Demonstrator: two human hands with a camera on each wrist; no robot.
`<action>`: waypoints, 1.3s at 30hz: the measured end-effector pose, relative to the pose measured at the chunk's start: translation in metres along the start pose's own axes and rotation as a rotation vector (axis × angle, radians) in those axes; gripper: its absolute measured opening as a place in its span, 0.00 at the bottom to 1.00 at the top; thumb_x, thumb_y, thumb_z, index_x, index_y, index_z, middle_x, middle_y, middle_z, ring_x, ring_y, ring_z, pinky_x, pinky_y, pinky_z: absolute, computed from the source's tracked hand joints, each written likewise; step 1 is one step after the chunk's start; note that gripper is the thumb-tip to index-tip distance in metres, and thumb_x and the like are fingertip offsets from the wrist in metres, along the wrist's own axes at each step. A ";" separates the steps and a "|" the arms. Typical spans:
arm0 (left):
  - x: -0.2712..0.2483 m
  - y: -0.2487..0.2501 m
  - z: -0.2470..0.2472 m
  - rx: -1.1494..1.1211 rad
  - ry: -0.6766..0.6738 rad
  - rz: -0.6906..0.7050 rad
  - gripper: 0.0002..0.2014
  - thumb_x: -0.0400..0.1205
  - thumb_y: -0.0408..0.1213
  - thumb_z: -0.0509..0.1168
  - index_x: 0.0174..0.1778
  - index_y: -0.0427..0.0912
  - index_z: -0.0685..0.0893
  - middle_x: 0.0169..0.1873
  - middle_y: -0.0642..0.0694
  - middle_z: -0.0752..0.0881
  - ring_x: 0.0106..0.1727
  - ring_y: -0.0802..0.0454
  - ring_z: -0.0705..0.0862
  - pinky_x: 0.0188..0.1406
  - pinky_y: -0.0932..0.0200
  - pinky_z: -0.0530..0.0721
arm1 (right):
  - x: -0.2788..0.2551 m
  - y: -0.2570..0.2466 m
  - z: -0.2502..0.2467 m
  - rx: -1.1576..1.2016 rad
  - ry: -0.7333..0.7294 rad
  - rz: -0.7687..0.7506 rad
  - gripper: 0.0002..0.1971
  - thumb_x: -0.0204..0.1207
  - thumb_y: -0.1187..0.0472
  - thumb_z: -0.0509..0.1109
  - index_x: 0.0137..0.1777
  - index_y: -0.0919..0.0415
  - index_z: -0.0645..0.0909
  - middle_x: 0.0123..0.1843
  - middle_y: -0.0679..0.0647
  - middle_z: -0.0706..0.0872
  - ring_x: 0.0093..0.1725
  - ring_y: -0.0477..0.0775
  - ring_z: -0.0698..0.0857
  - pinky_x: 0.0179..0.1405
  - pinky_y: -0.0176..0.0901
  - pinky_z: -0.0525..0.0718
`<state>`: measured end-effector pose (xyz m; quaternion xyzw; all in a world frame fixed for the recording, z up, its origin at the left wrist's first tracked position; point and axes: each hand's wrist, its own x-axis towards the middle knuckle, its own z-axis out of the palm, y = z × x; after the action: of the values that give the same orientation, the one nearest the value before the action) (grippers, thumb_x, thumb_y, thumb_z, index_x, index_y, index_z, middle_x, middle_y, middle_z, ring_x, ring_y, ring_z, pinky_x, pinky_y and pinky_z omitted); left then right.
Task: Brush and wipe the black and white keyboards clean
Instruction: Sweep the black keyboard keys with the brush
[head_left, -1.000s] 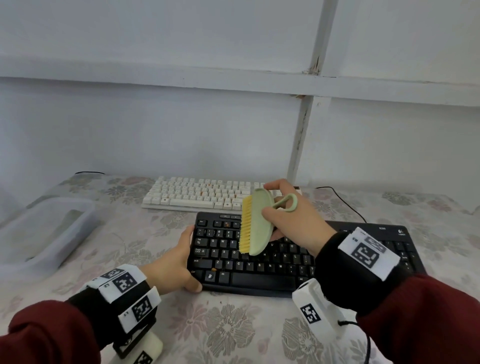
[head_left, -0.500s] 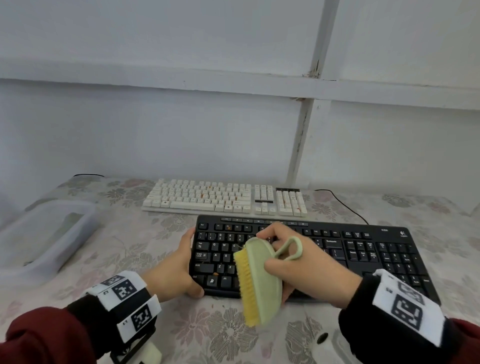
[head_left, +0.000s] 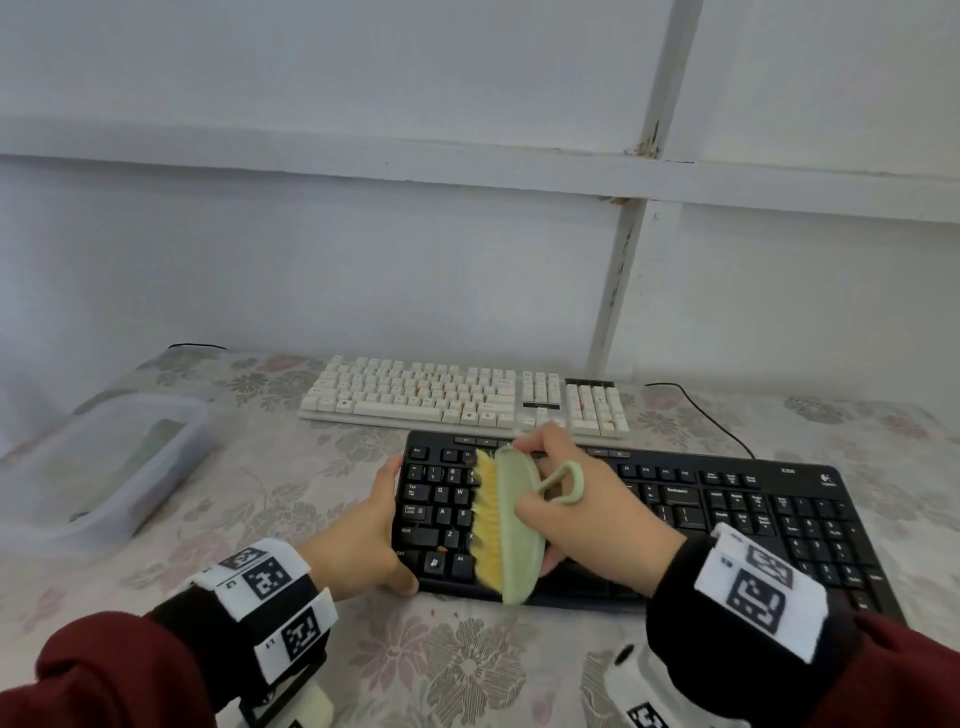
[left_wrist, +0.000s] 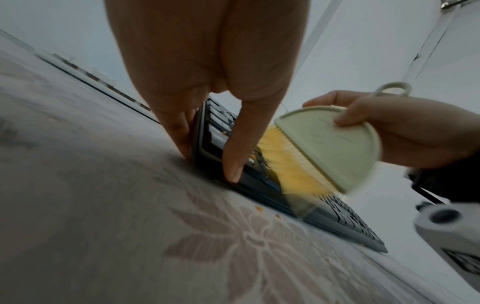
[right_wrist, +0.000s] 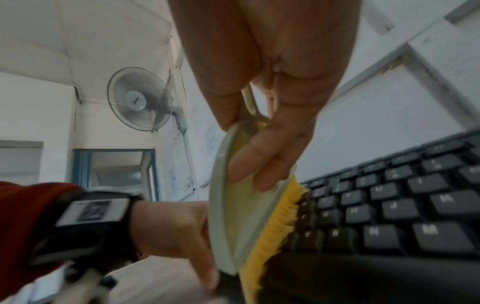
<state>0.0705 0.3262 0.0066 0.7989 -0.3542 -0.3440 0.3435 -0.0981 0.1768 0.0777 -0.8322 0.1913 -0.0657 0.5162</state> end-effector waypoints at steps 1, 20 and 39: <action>0.000 0.000 0.000 -0.001 -0.001 0.001 0.62 0.65 0.22 0.75 0.79 0.60 0.36 0.58 0.56 0.81 0.56 0.56 0.84 0.52 0.63 0.82 | -0.006 0.001 0.001 -0.008 -0.047 0.009 0.15 0.76 0.66 0.64 0.59 0.51 0.70 0.50 0.63 0.81 0.42 0.60 0.87 0.34 0.57 0.91; -0.006 0.009 0.001 0.051 0.008 0.006 0.59 0.67 0.22 0.73 0.79 0.57 0.37 0.53 0.53 0.82 0.52 0.58 0.83 0.44 0.69 0.80 | 0.002 -0.004 0.017 0.001 -0.032 -0.002 0.16 0.76 0.66 0.63 0.61 0.50 0.69 0.53 0.63 0.81 0.42 0.59 0.87 0.35 0.54 0.91; -0.007 0.011 0.002 0.050 0.017 0.003 0.58 0.67 0.21 0.73 0.78 0.58 0.39 0.50 0.53 0.82 0.49 0.59 0.82 0.41 0.67 0.79 | -0.006 -0.008 0.018 -0.013 -0.080 0.001 0.16 0.76 0.66 0.63 0.61 0.50 0.70 0.53 0.65 0.81 0.42 0.63 0.87 0.36 0.58 0.90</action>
<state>0.0619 0.3259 0.0166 0.8096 -0.3608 -0.3279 0.3269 -0.0962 0.1975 0.0773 -0.8375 0.1712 -0.0310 0.5179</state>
